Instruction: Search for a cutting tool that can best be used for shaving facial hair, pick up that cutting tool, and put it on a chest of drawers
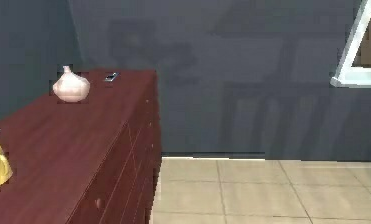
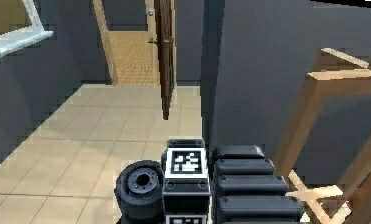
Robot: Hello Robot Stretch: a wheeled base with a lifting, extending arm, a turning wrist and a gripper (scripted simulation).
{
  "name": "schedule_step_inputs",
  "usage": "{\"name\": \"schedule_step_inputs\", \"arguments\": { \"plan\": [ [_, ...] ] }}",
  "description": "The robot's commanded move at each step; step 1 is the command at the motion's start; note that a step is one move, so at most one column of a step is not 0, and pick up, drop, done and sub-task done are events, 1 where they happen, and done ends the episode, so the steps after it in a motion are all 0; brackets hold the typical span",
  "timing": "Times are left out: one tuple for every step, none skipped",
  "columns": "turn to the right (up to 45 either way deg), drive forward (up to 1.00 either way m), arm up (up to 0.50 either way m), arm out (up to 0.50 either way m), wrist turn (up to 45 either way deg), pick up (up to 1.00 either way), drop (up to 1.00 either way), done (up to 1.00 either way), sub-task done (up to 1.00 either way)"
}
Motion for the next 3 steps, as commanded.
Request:
{"name": "schedule_step_inputs", "arguments": {
  "plan": [
    [0.0, 0.8, 0.0, 0.0, 0.0, 0.0, 0.0, 0.0, 0.0],
    [21.0, 0.0, 0.0, 0.0, 0.0, 0.0, 0.0, 0.0, 0.0],
    [-24.0, 0.0, 0.0, 0.0, 0.0, 0.0, 0.0, 0.0, 0.0]
  ]
}}
